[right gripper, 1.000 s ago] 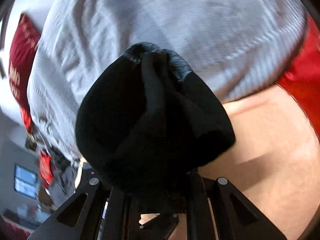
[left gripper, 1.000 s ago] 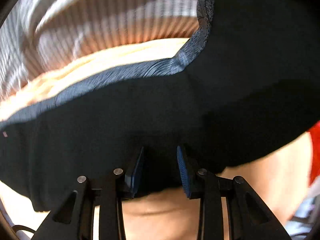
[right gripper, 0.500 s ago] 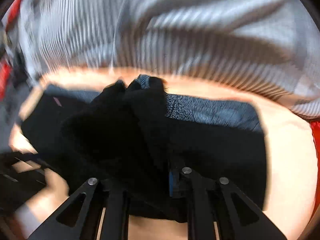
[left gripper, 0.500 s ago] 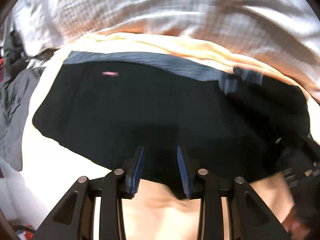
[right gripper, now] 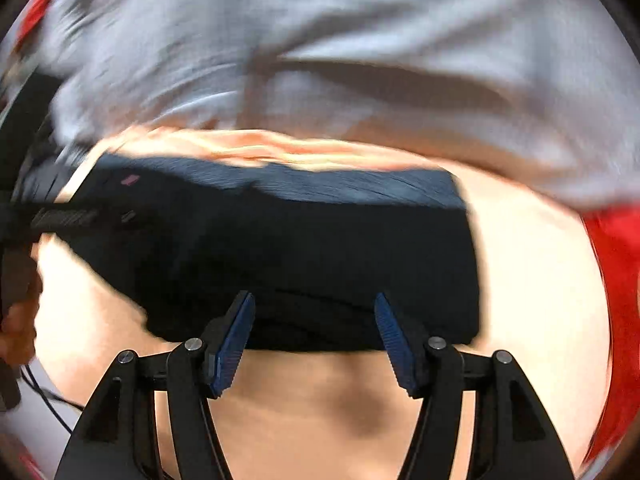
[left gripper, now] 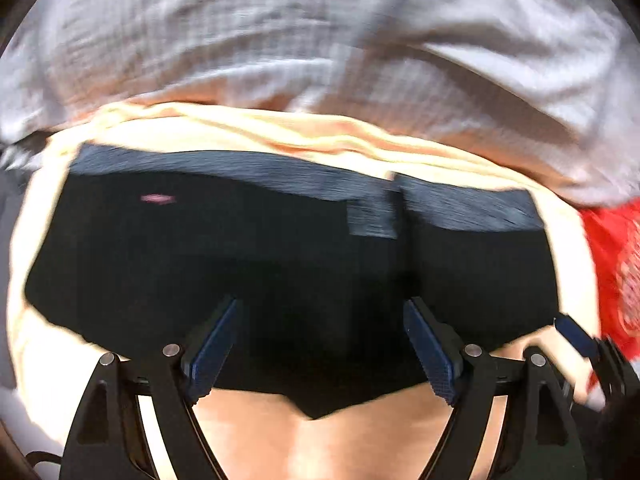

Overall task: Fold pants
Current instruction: 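Lower the folded end onto the trousers and open the right gripper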

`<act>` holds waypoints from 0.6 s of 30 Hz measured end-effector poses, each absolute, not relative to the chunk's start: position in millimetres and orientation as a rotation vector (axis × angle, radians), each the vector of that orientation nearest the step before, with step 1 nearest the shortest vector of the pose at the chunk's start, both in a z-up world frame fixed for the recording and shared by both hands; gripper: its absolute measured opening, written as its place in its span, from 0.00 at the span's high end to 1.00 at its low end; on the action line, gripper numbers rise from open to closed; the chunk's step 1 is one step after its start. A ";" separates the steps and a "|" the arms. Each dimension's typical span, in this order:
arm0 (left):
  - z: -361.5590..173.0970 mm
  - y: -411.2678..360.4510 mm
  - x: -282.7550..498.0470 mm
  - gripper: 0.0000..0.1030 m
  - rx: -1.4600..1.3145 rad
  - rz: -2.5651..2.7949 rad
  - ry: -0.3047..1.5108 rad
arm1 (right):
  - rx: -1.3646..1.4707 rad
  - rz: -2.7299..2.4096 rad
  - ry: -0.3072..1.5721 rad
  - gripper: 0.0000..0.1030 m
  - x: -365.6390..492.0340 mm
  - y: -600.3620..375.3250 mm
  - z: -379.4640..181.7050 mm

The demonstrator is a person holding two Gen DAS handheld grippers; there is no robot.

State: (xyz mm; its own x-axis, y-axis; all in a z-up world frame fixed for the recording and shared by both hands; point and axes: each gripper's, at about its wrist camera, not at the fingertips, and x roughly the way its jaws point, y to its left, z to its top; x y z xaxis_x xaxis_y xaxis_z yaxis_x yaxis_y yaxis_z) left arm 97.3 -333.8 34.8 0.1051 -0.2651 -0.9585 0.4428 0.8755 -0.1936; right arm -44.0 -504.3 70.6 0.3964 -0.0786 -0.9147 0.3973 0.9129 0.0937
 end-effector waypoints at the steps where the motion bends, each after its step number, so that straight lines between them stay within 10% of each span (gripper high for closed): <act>1: 32.9 -341.7 95.4 0.19 0.159 -0.552 1.377 | 0.352 -0.340 1.132 0.36 -47.9 -517.3 69.4; 7: 23.1 -389.6 77.0 0.21 0.182 -0.641 1.386 | 0.436 -0.423 1.155 0.36 -59.1 -555.2 51.4; 8: 17.8 -395.0 77.1 0.30 0.169 -0.657 1.401 | 0.452 -0.422 1.159 0.38 -58.9 -557.5 48.4; 9: 14.3 -399.0 77.0 0.69 0.163 -0.673 1.419 | 0.464 -0.416 1.163 0.40 -57.6 -557.7 46.1; 10: 7.2 -402.0 79.4 0.86 0.183 -0.672 1.444 | 0.481 -0.408 1.169 0.46 -57.1 -558.3 43.4; 12: 7.1 -406.2 76.7 0.95 0.166 -0.711 1.465 | 0.525 -0.393 1.175 0.59 -63.8 -560.9 44.6; 18: 21.6 -394.5 52.1 0.95 0.266 -0.725 1.448 | 0.549 -0.391 1.163 0.65 -79.6 -566.6 49.1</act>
State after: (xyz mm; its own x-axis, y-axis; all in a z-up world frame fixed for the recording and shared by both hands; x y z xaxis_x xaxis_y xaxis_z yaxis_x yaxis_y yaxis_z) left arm 52.1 -394.5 21.6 -0.0417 -0.2879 -0.9568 0.5936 0.7631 -0.2555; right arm -79.6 -566.6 49.1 0.3537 -0.0092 -0.9353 0.5576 0.8049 0.2029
